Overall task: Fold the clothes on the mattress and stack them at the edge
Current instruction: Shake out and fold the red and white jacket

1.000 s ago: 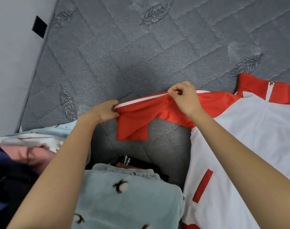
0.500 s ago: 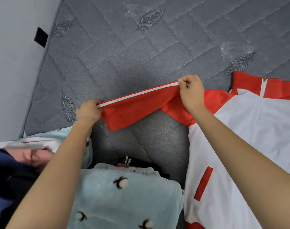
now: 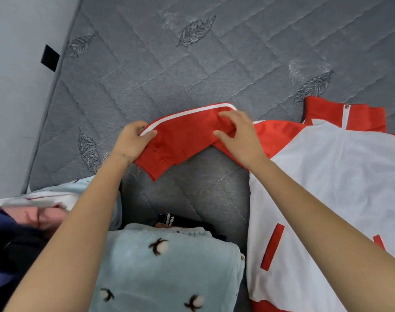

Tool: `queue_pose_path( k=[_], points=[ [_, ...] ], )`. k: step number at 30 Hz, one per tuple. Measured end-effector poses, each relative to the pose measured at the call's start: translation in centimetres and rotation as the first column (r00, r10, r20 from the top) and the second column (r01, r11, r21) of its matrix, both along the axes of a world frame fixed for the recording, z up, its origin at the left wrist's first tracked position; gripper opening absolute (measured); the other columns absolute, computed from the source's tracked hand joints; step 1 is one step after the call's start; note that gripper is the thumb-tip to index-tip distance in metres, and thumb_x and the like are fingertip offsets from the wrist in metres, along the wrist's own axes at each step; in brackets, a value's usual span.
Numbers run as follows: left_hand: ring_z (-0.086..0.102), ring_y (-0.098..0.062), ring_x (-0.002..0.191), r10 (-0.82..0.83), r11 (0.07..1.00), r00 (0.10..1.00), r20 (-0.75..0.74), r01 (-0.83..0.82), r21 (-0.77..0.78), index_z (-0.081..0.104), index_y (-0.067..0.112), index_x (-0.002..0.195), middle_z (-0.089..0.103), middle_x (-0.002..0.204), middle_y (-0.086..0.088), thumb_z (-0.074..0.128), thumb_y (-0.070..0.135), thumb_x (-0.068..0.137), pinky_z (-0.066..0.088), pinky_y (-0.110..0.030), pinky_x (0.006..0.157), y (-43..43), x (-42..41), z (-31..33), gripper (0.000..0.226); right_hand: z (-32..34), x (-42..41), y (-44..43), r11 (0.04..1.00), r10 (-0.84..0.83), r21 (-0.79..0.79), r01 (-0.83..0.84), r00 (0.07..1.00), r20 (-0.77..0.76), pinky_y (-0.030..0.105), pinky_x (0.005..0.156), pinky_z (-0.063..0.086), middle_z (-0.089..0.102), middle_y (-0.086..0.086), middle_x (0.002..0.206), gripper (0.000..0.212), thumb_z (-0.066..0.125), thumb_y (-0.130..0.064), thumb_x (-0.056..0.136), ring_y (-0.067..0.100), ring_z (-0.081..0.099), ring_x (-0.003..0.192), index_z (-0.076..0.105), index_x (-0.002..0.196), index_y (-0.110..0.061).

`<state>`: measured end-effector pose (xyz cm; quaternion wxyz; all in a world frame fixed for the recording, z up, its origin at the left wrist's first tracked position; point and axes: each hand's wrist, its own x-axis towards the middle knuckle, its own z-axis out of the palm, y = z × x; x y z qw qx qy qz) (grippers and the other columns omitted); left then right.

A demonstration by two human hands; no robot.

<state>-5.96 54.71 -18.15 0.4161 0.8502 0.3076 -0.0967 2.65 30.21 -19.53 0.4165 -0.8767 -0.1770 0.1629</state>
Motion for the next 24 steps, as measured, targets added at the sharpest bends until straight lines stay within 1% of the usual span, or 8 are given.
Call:
queue_pose_path(
  k=[3,6,8,11,14,17,19,24],
  points=[
    [0.06,-0.029,0.083,0.051,0.983,0.998,-0.047,-0.058,-0.177,0.064,0.004,0.1,0.066,0.096,-0.024,0.06,0.016,0.093,0.051,-0.046,0.086,-2.3,1.2,0.6,0.015,1.2,-2.1,0.3,0.983,0.114,0.17,-0.072,0.96,-0.254,0.009,0.102,0.032,0.055,0.001,0.13,0.051,0.074,-0.022,0.084,0.01,0.049,0.123,0.055,0.13,-0.013],
    [0.059,-0.025,0.083,0.047,0.956,0.997,-0.058,-0.061,-0.285,0.064,-0.004,0.105,0.064,0.093,-0.021,0.057,0.016,0.095,0.05,-0.046,0.087,-6.3,2.6,1.0,0.023,1.7,-4.2,-0.2,0.952,0.234,0.286,-0.108,0.859,-0.454,0.009,0.103,0.031,0.047,-0.003,0.14,0.07,0.076,-0.025,0.081,0.0,0.043,0.125,0.042,0.141,-0.019],
    [0.06,-0.019,0.08,0.021,0.932,0.997,-0.069,-0.044,-0.361,0.064,-0.001,0.097,0.063,0.09,-0.017,0.054,0.014,0.097,0.05,-0.041,0.084,-9.4,3.5,1.1,0.017,1.6,-5.0,-1.2,0.936,0.26,0.335,-0.106,0.852,-0.455,0.007,0.104,0.028,0.039,-0.007,0.144,0.083,0.079,-0.021,0.078,-0.007,0.036,0.127,0.032,0.147,-0.015],
    [0.059,-0.023,0.087,0.031,0.815,0.992,-0.122,-0.096,-0.572,0.057,-0.001,0.111,0.06,0.095,-0.017,0.049,0.013,0.099,0.051,-0.037,0.086,-13.6,4.4,0.9,0.021,1.2,-5.4,-3.8,0.941,0.151,0.337,0.01,0.881,-0.448,0.01,0.108,0.027,0.034,-0.005,0.147,0.094,0.082,-0.012,0.074,-0.003,0.034,0.132,0.025,0.148,-0.012],
    [0.067,-0.009,0.076,-0.032,0.729,0.99,-0.14,-0.073,-0.681,0.059,0.005,0.108,0.067,0.09,-0.005,0.049,0.017,0.099,0.058,-0.024,0.071,-17.4,5.1,0.7,0.019,0.6,-5.2,-7.5,0.938,-0.051,0.29,0.192,0.9,-0.432,0.02,0.11,0.034,0.044,0.001,0.144,0.074,0.072,-0.003,0.082,0.012,0.044,0.131,0.034,0.145,-0.009],
    [0.065,-0.007,0.054,0.004,0.844,0.997,-0.083,-0.048,-0.535,0.057,0.017,0.1,0.065,0.081,-0.002,0.046,0.016,0.101,0.054,-0.017,0.057,-20.9,6.0,0.1,0.011,-0.1,-4.1,-12.5,0.862,-0.291,0.248,0.442,0.832,-0.472,0.011,0.096,0.041,0.058,-0.005,0.123,0.04,0.056,-0.006,0.094,0.014,0.057,0.116,0.051,0.133,-0.008],
    [0.059,-0.009,0.056,-0.009,0.949,1.0,0.002,0.009,-0.315,0.055,0.01,0.112,0.063,0.084,-0.006,0.047,0.009,0.099,0.048,-0.017,0.06,-22.9,6.4,-0.9,0.015,-0.7,-3.0,-16.5,0.763,-0.34,0.236,0.602,0.683,-0.647,0.023,0.094,0.049,0.062,-0.005,0.116,0.031,0.054,-0.014,0.097,0.011,0.062,0.104,0.055,0.129,-0.015],
    [0.052,-0.027,0.118,-0.334,0.941,0.94,0.065,0.337,-0.031,0.054,0.002,0.13,0.057,0.128,-0.018,0.054,-0.004,0.091,0.035,-0.031,0.107,-29.4,5.9,-3.4,0.039,-1.8,-0.3,-26.9,0.551,-0.45,0.148,0.821,0.442,-0.776,0.036,0.081,0.057,0.066,0.003,0.108,0.021,0.057,-0.012,0.095,0.016,0.065,0.094,0.059,0.115,-0.016]
  ],
)
